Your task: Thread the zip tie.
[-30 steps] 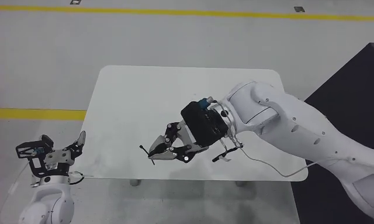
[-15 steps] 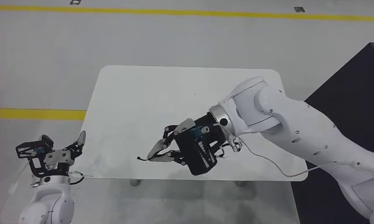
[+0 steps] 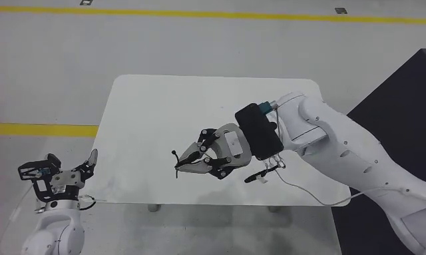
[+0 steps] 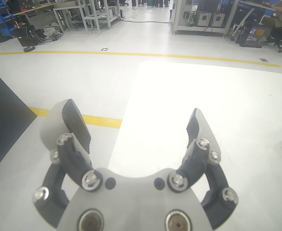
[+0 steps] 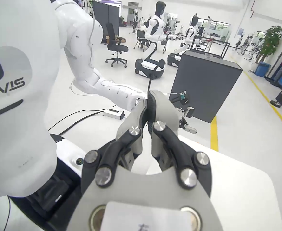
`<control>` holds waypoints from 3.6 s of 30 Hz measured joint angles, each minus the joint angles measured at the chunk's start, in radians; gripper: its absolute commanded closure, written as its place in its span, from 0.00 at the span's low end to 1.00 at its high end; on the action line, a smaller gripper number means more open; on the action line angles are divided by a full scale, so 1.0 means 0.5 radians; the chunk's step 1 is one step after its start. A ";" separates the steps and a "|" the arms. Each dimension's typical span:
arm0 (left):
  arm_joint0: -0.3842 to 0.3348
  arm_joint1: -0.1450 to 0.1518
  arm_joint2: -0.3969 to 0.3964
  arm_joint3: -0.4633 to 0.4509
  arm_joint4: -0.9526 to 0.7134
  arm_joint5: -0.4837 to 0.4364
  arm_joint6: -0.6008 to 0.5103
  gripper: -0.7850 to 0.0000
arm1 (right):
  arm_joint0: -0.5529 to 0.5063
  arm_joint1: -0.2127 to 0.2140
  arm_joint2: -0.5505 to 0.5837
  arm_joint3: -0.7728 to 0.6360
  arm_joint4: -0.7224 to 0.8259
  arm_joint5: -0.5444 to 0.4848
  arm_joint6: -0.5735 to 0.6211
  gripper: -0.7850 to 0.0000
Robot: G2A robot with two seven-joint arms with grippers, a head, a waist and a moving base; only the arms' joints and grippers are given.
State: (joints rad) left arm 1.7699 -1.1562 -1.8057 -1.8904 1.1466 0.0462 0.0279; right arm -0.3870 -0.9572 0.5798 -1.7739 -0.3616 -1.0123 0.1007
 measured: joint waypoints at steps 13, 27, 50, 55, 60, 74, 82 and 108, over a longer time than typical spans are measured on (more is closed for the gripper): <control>0.000 0.000 0.000 0.000 0.000 0.000 0.000 0.00 | 0.011 -0.011 -0.137 0.049 0.438 0.025 0.515 1.00; 0.000 0.000 0.000 0.000 0.000 0.000 0.000 0.00 | 0.017 -0.002 -0.023 -0.228 0.232 0.203 0.697 1.00; 0.000 0.000 0.000 0.000 0.000 0.000 0.000 0.00 | -0.512 0.162 0.663 -0.837 0.671 0.628 0.918 1.00; 0.000 0.000 0.000 0.000 0.000 0.000 0.000 0.00 | -0.533 0.162 0.697 -0.819 0.690 0.643 0.990 1.00; 0.000 0.000 0.000 0.000 0.000 0.000 0.000 0.00 | -0.554 0.178 0.715 -0.614 0.831 0.674 1.208 1.00; 0.000 0.000 0.000 0.000 0.000 0.000 0.000 0.00 | -0.873 0.362 0.980 -0.104 1.680 0.590 2.004 1.00; 0.000 0.000 0.000 0.000 0.000 0.000 0.000 0.00 | -0.875 0.362 0.978 -0.098 1.672 0.581 1.995 1.00; 0.067 0.000 0.103 -0.348 0.060 -0.169 -0.192 0.00 | -1.171 0.462 1.480 0.113 1.263 0.580 1.933 1.00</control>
State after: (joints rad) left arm 1.8036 -1.1560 -1.7543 -2.0644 1.1766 -0.0382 -0.0679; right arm -0.9725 -0.7261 1.3197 -1.7176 0.2698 -0.7223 1.0673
